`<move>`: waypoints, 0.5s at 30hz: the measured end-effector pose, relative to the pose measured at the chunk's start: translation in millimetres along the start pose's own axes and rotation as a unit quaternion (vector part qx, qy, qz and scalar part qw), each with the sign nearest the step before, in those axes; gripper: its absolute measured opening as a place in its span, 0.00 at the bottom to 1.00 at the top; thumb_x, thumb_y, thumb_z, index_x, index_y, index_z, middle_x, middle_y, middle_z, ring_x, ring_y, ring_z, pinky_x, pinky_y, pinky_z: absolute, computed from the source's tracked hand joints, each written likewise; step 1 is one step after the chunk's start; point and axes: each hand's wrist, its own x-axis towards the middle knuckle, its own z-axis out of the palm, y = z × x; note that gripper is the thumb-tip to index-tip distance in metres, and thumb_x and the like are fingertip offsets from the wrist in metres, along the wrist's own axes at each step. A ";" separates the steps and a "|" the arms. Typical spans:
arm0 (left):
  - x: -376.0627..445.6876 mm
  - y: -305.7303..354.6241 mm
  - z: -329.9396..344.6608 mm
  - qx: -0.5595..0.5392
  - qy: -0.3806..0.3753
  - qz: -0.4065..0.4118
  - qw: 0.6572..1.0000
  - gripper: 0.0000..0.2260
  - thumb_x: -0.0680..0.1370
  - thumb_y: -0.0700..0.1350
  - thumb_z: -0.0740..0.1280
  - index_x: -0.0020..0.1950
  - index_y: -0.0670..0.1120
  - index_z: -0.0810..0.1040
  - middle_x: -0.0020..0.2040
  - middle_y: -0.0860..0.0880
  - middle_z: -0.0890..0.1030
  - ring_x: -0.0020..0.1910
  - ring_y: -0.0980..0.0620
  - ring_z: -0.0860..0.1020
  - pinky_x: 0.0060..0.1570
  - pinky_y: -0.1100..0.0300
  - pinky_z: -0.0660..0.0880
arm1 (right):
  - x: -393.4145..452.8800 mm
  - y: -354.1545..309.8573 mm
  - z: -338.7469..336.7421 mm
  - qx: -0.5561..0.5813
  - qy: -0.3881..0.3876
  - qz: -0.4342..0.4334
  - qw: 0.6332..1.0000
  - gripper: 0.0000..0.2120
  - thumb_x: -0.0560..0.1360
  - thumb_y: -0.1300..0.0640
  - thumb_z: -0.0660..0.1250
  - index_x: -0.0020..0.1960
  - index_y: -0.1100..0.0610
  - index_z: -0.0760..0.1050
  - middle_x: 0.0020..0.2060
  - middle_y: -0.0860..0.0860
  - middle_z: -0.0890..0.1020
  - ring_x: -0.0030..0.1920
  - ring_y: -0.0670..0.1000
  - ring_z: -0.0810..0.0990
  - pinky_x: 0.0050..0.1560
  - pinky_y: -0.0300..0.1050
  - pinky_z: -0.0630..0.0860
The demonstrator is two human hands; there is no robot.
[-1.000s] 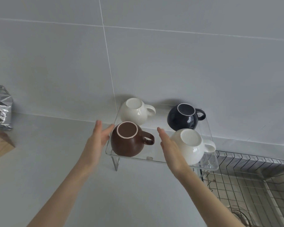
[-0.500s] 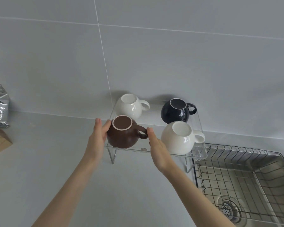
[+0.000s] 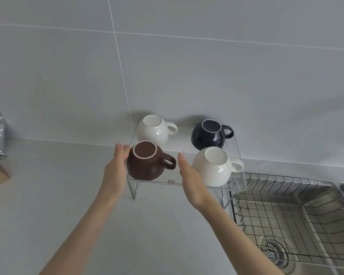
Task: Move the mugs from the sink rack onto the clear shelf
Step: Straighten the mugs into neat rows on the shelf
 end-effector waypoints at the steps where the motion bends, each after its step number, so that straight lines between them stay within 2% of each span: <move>1: -6.9 6.1 4.5 0.008 0.010 0.024 1.000 0.23 0.79 0.56 0.46 0.68 0.48 0.67 0.66 0.58 0.67 0.63 0.64 0.63 0.62 0.70 0.56 | -1.2 0.4 -7.8 -0.001 0.019 -0.029 0.999 0.26 0.77 0.39 0.48 0.73 0.48 0.56 0.72 0.42 0.62 0.72 0.43 0.61 0.72 0.41 0.54; 3: -21.1 17.8 18.3 0.000 -0.005 0.081 0.997 0.18 0.79 0.54 0.48 0.63 0.53 0.72 0.60 0.64 0.74 0.56 0.73 0.68 0.52 0.80 0.59 | -5.3 -0.2 -32.3 0.009 0.076 -0.083 0.994 0.26 0.76 0.41 0.49 0.72 0.46 0.59 0.72 0.41 0.63 0.72 0.39 0.59 0.75 0.43 0.53; 4: -28.0 22.5 27.5 -0.011 -0.031 0.089 0.995 0.15 0.79 0.52 0.49 0.56 0.55 0.74 0.50 0.68 0.79 0.48 0.77 0.71 0.46 0.83 0.62 | -8.4 0.4 -47.2 0.021 0.103 -0.100 0.989 0.24 0.76 0.41 0.48 0.70 0.44 0.62 0.71 0.40 0.65 0.71 0.38 0.61 0.74 0.42 0.54; 5: -34.8 26.7 37.4 -0.024 -0.066 0.084 0.994 0.14 0.79 0.51 0.50 0.51 0.54 0.75 0.41 0.70 0.80 0.42 0.78 0.72 0.45 0.84 0.63 | -12.3 2.2 -62.6 0.032 0.124 -0.112 0.985 0.22 0.76 0.41 0.47 0.68 0.42 0.65 0.69 0.39 0.68 0.69 0.37 0.64 0.72 0.41 0.56; 6: -39.2 26.5 47.6 -0.027 -0.109 0.076 0.991 0.13 0.79 0.51 0.49 0.52 0.55 0.73 0.42 0.71 0.78 0.44 0.78 0.72 0.52 0.82 0.63 | -16.0 5.1 -76.3 0.037 0.144 -0.119 0.982 0.21 0.76 0.40 0.46 0.64 0.39 0.68 0.66 0.37 0.70 0.68 0.36 0.66 0.71 0.41 0.57; 7: -42.4 24.4 58.7 -0.027 -0.157 0.074 0.984 0.16 0.79 0.53 0.48 0.59 0.56 0.71 0.52 0.70 0.76 0.53 0.76 0.69 0.63 0.75 0.60 | -19.8 8.5 -88.0 0.036 0.162 -0.119 0.979 0.20 0.75 0.38 0.45 0.61 0.36 0.69 0.65 0.36 0.71 0.67 0.37 0.66 0.71 0.41 0.58; 8: -43.3 18.7 69.9 -0.025 -0.200 0.071 0.977 0.19 0.79 0.54 0.46 0.65 0.54 0.67 0.60 0.67 0.71 0.62 0.70 0.66 0.70 0.67 0.56 | -22.8 13.8 -96.7 0.024 0.179 -0.112 0.977 0.20 0.75 0.37 0.44 0.60 0.34 0.69 0.65 0.36 0.70 0.68 0.38 0.66 0.71 0.42 0.57; 10: -42.9 11.5 87.8 -0.013 -0.243 0.038 0.969 0.23 0.79 0.56 0.43 0.70 0.50 0.63 0.66 0.62 0.64 0.68 0.63 0.60 0.73 0.60 0.51 | -27.3 26.6 -106.2 0.000 0.198 -0.086 0.976 0.22 0.76 0.37 0.42 0.64 0.36 0.66 0.67 0.39 0.67 0.70 0.41 0.62 0.71 0.42 0.55; 12: -40.8 5.4 106.0 -0.003 -0.265 0.007 0.964 0.25 0.78 0.58 0.42 0.71 0.49 0.61 0.72 0.58 0.61 0.70 0.61 0.58 0.74 0.57 0.49 | -31.3 38.4 -111.3 0.001 0.204 -0.050 0.978 0.25 0.77 0.39 0.42 0.69 0.43 0.63 0.66 0.38 0.65 0.71 0.42 0.61 0.69 0.40 0.55; 15: -36.4 -0.9 121.9 0.001 -0.234 -0.022 0.972 0.30 0.74 0.64 0.45 0.70 0.50 0.63 0.74 0.55 0.60 0.72 0.60 0.56 0.75 0.55 0.49 | -34.6 48.2 -109.9 0.014 0.183 -0.023 0.983 0.26 0.78 0.40 0.43 0.71 0.48 0.62 0.68 0.39 0.65 0.72 0.42 0.59 0.67 0.37 0.54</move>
